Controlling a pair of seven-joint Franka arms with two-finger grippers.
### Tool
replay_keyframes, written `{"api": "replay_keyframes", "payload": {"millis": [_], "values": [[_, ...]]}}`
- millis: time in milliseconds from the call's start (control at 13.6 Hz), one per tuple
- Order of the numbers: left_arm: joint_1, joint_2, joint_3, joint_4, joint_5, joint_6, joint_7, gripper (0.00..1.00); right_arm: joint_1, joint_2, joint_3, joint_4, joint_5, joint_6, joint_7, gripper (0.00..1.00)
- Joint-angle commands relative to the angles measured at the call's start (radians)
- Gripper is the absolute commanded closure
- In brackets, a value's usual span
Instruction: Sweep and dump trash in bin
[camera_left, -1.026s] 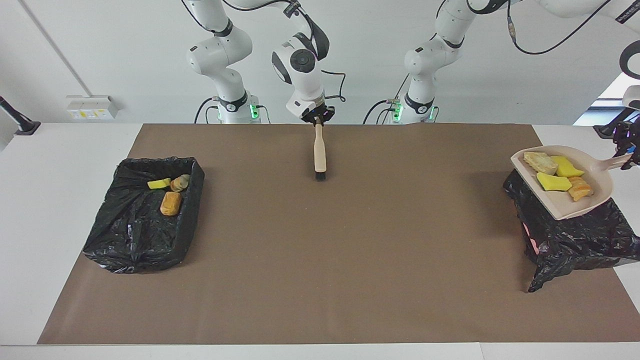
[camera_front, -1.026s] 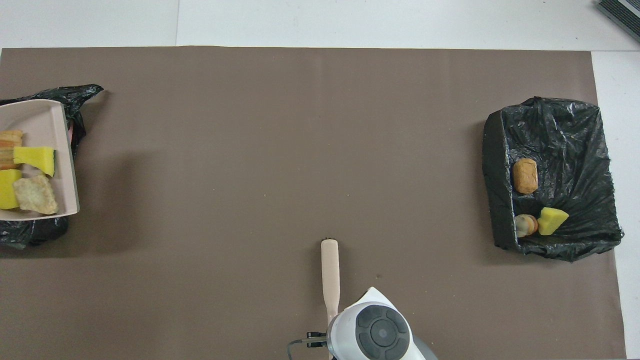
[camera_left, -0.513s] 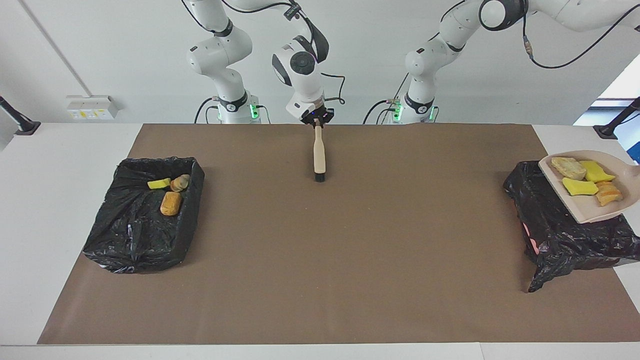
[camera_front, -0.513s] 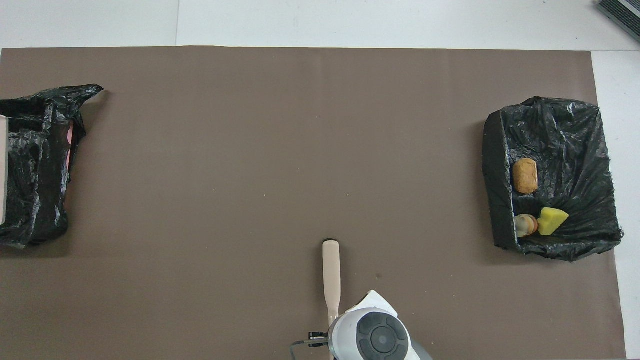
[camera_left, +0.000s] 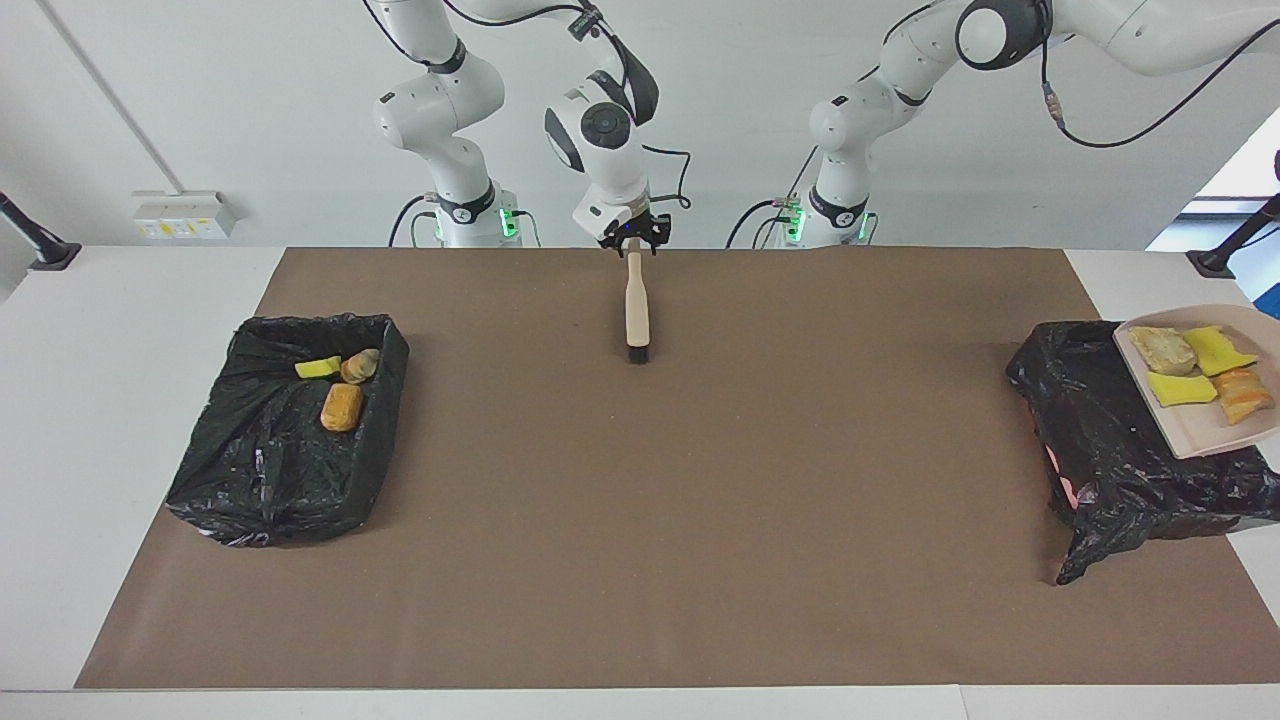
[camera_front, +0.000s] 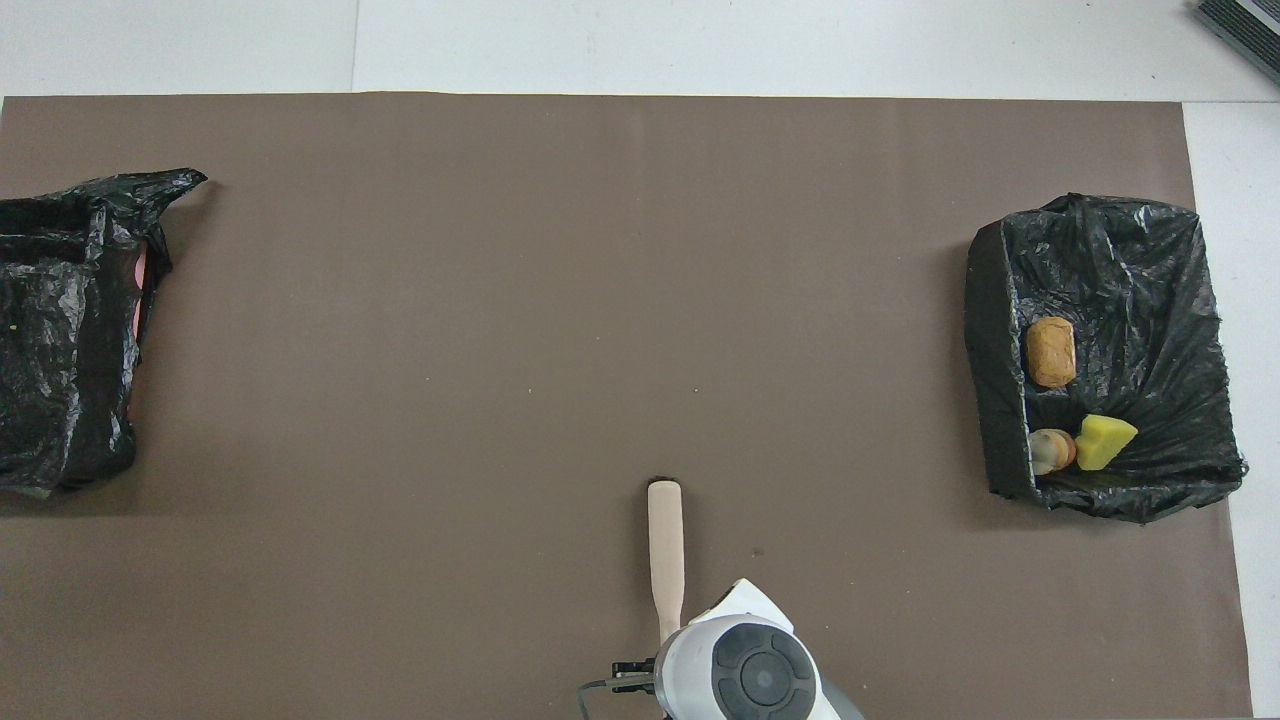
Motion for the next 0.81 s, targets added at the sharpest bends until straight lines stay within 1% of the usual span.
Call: {"api": "replay_keyframes", "payload": {"millis": [0,147,293,366,513,586,733], "values": [[-0.02,-0.039,0.011,-0.036,0.089,0.018,-0.063,1.0,-0.102,0.025,0.003,0.078,-0.122,0.002,0.006,0.0],[-0.043,-0.054,0.011,-0.034,0.155,0.02,-0.074,1.0,-0.188,0.025,0.004,0.152,-0.229,-0.018,0.002,0.0],[-0.06,-0.064,0.011,-0.027,0.198,0.007,-0.075,1.0,-0.249,0.049,0.004,0.263,-0.34,-0.107,-0.008,0.0],[-0.061,-0.065,0.011,-0.022,0.204,0.004,-0.075,1.0,-0.272,0.06,0.006,0.319,-0.36,-0.16,-0.01,0.0],[-0.057,-0.081,0.002,-0.02,0.173,0.009,-0.074,1.0,-0.3,0.077,0.004,0.419,-0.371,-0.228,-0.02,0.0],[-0.055,-0.087,0.003,-0.02,0.126,0.01,-0.063,1.0,-0.315,0.072,0.004,0.457,-0.394,-0.268,-0.043,0.0],[-0.063,-0.09,-0.002,-0.03,-0.004,-0.002,-0.057,1.0,-0.369,0.071,0.004,0.567,-0.395,-0.413,-0.088,0.0]]}}
